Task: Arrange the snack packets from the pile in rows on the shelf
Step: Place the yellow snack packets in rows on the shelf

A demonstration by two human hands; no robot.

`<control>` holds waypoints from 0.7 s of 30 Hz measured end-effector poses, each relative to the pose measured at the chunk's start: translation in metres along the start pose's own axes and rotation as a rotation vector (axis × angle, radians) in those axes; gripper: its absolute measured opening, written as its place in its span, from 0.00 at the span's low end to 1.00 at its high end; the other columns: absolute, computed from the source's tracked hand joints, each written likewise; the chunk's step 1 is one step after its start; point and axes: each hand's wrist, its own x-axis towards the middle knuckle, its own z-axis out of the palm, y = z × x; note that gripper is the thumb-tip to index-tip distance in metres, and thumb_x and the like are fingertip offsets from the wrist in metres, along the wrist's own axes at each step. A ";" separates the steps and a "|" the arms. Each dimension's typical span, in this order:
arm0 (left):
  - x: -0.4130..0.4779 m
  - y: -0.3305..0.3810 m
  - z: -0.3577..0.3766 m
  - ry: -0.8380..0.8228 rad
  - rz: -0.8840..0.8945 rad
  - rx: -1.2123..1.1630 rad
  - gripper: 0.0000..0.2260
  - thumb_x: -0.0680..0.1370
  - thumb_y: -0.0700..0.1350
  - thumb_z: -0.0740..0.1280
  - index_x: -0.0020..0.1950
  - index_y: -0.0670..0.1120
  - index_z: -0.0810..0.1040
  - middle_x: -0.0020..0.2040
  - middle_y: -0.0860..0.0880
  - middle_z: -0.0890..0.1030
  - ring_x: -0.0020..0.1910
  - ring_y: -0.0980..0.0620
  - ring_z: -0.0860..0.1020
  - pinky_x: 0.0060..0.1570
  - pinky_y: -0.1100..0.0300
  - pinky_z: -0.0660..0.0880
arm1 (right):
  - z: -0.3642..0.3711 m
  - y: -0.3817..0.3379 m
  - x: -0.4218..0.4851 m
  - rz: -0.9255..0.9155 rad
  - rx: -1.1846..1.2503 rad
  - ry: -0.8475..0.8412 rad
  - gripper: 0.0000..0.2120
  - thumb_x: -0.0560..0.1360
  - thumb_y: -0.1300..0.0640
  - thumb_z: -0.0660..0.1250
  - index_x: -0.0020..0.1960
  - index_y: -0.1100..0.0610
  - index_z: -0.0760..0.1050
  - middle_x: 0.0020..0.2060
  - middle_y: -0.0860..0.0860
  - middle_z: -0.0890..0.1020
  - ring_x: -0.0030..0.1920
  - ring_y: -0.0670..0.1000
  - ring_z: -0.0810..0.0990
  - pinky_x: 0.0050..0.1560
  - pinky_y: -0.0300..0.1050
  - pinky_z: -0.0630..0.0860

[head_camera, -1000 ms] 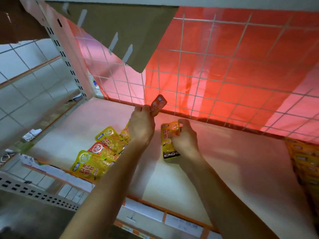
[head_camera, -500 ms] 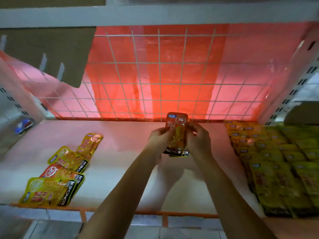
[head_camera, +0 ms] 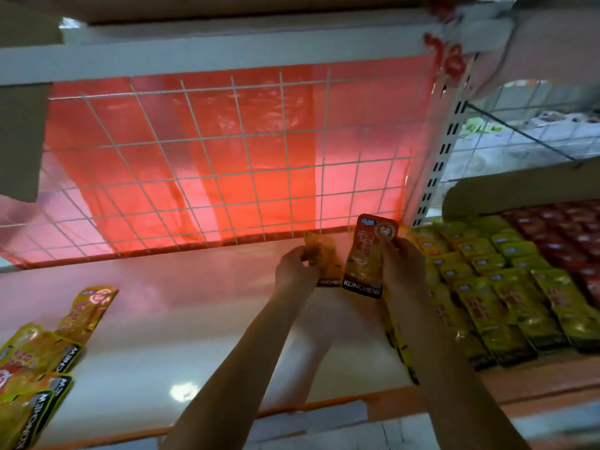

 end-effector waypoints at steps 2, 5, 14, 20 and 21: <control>0.004 0.000 0.013 0.015 0.058 0.111 0.08 0.74 0.48 0.72 0.53 0.52 0.81 0.54 0.51 0.83 0.53 0.50 0.79 0.56 0.55 0.76 | -0.018 -0.001 0.013 -0.002 -0.046 0.006 0.15 0.78 0.52 0.64 0.39 0.61 0.75 0.34 0.58 0.78 0.37 0.55 0.77 0.41 0.56 0.77; 0.011 0.001 0.029 0.030 0.116 0.322 0.12 0.77 0.52 0.69 0.58 0.50 0.80 0.57 0.50 0.82 0.56 0.48 0.79 0.54 0.61 0.71 | -0.045 -0.001 0.031 0.028 -0.068 0.012 0.16 0.79 0.51 0.62 0.41 0.63 0.76 0.35 0.59 0.78 0.38 0.57 0.77 0.41 0.57 0.75; 0.024 0.008 0.058 0.108 0.238 0.816 0.11 0.80 0.48 0.63 0.60 0.50 0.79 0.56 0.43 0.80 0.55 0.43 0.77 0.52 0.55 0.69 | -0.098 -0.003 0.075 0.040 -0.064 -0.006 0.17 0.79 0.51 0.62 0.45 0.64 0.79 0.45 0.67 0.81 0.47 0.67 0.81 0.42 0.53 0.75; 0.024 0.009 0.061 0.111 0.248 1.051 0.13 0.81 0.54 0.58 0.63 0.56 0.76 0.56 0.46 0.79 0.58 0.45 0.75 0.56 0.55 0.66 | -0.118 -0.001 0.090 -0.036 -0.134 -0.020 0.10 0.79 0.50 0.62 0.43 0.52 0.77 0.39 0.56 0.81 0.45 0.60 0.81 0.49 0.59 0.78; 0.023 0.009 0.062 0.119 0.221 1.045 0.14 0.81 0.55 0.58 0.64 0.56 0.75 0.59 0.46 0.78 0.60 0.45 0.74 0.57 0.54 0.66 | -0.122 0.000 0.093 -0.044 -0.133 -0.018 0.09 0.79 0.50 0.62 0.46 0.52 0.77 0.37 0.52 0.80 0.44 0.57 0.80 0.47 0.56 0.78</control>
